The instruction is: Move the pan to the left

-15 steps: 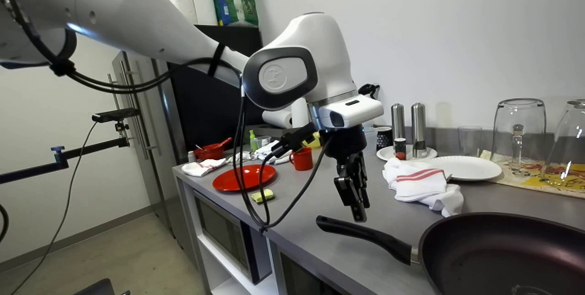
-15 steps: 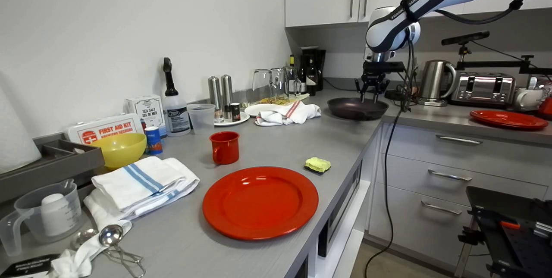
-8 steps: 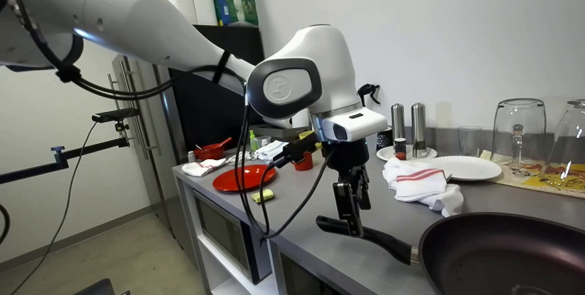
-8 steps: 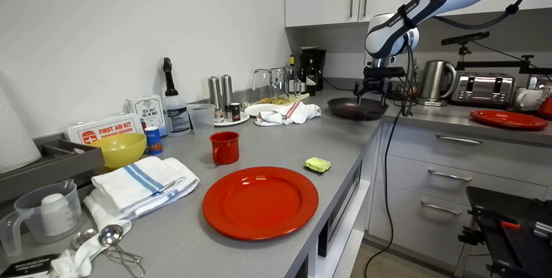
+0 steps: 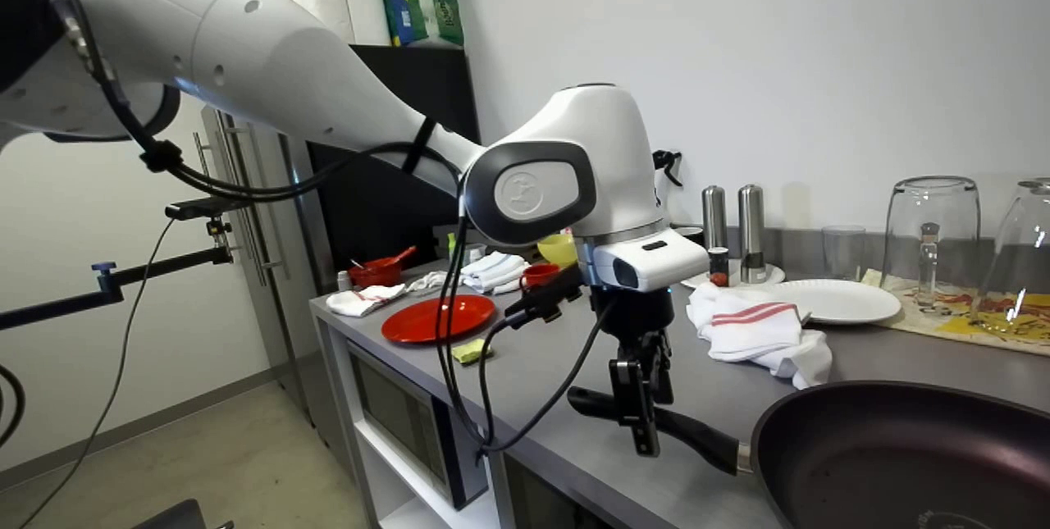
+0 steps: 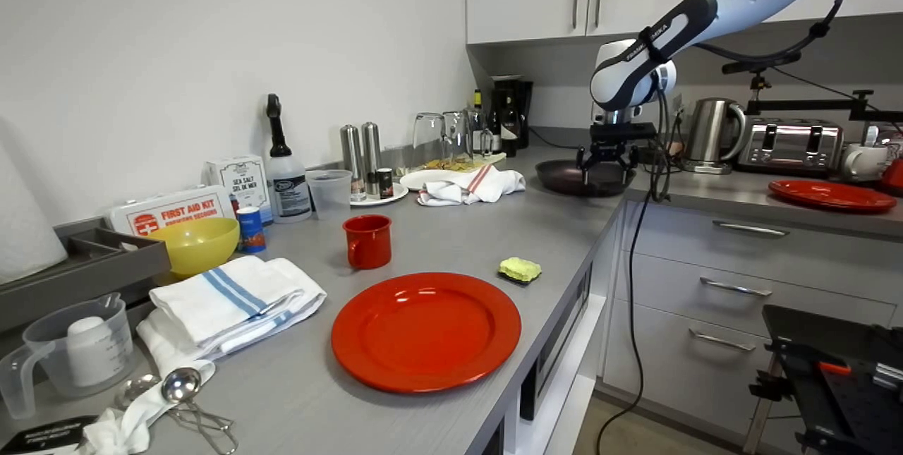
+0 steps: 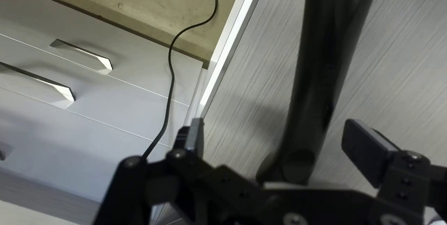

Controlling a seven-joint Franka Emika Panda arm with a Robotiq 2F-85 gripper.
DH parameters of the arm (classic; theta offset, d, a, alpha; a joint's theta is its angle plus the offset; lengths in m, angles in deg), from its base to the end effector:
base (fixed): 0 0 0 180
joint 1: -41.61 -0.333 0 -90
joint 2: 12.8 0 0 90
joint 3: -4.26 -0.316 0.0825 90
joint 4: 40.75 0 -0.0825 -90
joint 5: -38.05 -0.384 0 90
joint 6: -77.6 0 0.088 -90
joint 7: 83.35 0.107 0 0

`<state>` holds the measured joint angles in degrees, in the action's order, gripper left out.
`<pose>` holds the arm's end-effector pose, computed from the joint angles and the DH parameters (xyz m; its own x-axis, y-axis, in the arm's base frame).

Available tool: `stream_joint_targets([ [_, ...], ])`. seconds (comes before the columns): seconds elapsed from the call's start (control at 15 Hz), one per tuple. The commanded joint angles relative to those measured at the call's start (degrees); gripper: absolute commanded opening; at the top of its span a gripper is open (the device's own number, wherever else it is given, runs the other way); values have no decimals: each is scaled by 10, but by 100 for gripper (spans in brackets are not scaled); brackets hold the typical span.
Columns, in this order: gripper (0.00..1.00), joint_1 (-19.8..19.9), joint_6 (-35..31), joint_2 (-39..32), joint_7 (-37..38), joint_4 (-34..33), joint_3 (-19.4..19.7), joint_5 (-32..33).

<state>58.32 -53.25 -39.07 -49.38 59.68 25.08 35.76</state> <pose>0.5432 -0.3867 0.3335 0.3337 -0.9301 0.1536 -0.9426 -0.3305 0.0472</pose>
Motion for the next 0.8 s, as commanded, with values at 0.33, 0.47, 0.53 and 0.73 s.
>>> stream_joint_targets([
  [0.33,100,34,-17,-49,-13,-52,-17,-69],
  [0.47,100,41,-18,-54,-17,-58,-21,-84],
  [0.53,100,43,-19,-55,-19,-59,-24,-90],
  [0.73,73,48,-19,-60,-24,-66,-27,-100],
])
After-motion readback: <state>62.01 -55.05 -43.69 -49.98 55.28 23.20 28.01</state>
